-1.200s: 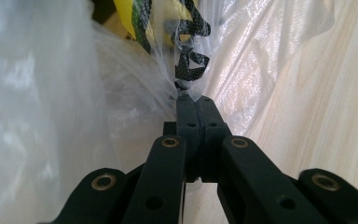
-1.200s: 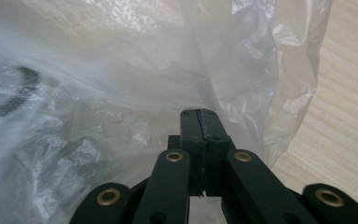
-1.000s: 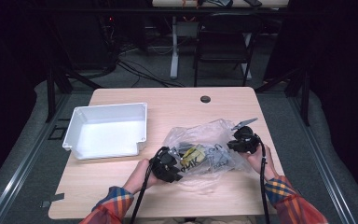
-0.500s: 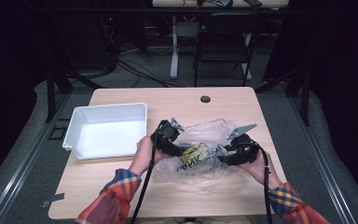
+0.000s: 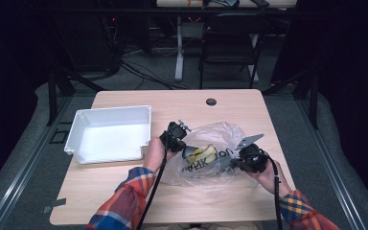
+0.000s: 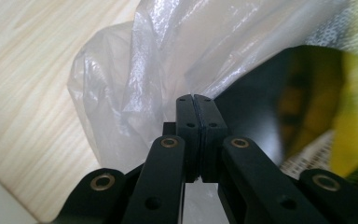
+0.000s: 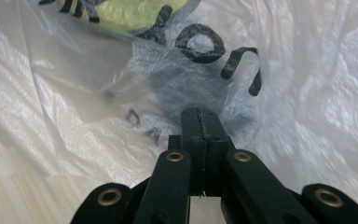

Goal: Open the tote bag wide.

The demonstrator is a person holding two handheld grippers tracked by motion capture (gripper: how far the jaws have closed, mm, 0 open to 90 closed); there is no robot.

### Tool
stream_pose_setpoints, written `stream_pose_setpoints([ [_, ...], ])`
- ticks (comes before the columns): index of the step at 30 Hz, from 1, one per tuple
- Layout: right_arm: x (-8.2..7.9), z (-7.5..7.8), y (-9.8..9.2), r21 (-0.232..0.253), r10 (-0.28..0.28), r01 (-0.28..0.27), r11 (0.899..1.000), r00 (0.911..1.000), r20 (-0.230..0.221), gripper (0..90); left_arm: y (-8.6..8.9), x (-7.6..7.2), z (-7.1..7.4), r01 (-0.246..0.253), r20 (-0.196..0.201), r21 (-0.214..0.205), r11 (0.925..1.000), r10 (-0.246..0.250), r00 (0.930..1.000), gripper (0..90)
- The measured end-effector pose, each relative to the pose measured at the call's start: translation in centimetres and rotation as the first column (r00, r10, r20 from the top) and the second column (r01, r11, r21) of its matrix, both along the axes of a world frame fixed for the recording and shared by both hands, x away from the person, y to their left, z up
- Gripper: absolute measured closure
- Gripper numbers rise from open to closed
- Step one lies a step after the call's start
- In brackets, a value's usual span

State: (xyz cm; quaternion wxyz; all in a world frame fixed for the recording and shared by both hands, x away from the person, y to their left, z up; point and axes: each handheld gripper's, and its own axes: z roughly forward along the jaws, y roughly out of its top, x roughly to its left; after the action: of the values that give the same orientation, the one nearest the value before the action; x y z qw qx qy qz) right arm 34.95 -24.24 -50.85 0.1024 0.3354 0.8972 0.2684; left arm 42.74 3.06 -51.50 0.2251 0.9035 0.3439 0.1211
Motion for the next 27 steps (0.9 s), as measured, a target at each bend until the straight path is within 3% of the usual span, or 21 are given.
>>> stream_pose_setpoints([
  [6, -0.3, -0.8, -1.1, -0.022, -0.028, 0.028, 0.999, 0.9996, -0.007, 90.0, 0.2, 1.2, -1.4, -0.055, -0.033, 0.017, 0.9983, 0.056, 0.9979, 89.9],
  [11, 0.3, -1.5, -2.0, -0.030, -0.072, 0.072, 0.997, 0.9974, 0.003, 90.0, 0.2, 1.4, -2.5, -0.056, -0.089, -0.004, 0.9984, 0.055, 0.9945, 89.8],
  [12, 0.6, -1.6, -2.1, -0.023, -0.079, 0.079, 0.997, 0.9969, 0.003, 86.6, 0.3, 1.3, -2.6, -0.054, -0.102, -0.004, 0.9985, 0.053, 0.9933, 89.7],
  [15, 0.7, -1.0, -2.2, 0.028, -0.063, 0.063, 0.998, 0.9980, -0.006, 62.8, 0.8, 1.0, -2.9, -0.046, -0.122, -0.021, 0.9987, 0.043, 0.9916, 89.7],
  [17, 0.2, 0.0, -2.0, 0.071, -0.038, 0.037, 0.997, 0.9992, 0.012, 49.8, 1.3, 0.7, -2.9, -0.061, -0.149, -0.056, 0.9966, 0.052, 0.9875, 89.7],
  [21, -0.5, 1.1, -0.4, 0.083, 0.024, -0.030, 0.996, 0.9972, 0.071, 35.2, 2.3, 0.1, -3.1, -0.071, -0.172, -0.101, 0.9923, 0.053, 0.9837, 89.6],
  [24, -0.6, 0.8, 1.5, 0.043, 0.081, -0.086, 0.995, 0.9923, 0.094, 34.7, 2.8, -0.5, -3.2, -0.074, -0.171, -0.121, 0.9899, 0.052, 0.9838, 89.6],
  [27, -0.3, 0.2, 3.1, -0.006, 0.099, -0.098, 0.995, 0.9881, 0.118, 48.8, 3.1, -0.8, -3.2, -0.076, -0.163, -0.127, 0.9891, 0.054, 0.9851, 89.5],
])
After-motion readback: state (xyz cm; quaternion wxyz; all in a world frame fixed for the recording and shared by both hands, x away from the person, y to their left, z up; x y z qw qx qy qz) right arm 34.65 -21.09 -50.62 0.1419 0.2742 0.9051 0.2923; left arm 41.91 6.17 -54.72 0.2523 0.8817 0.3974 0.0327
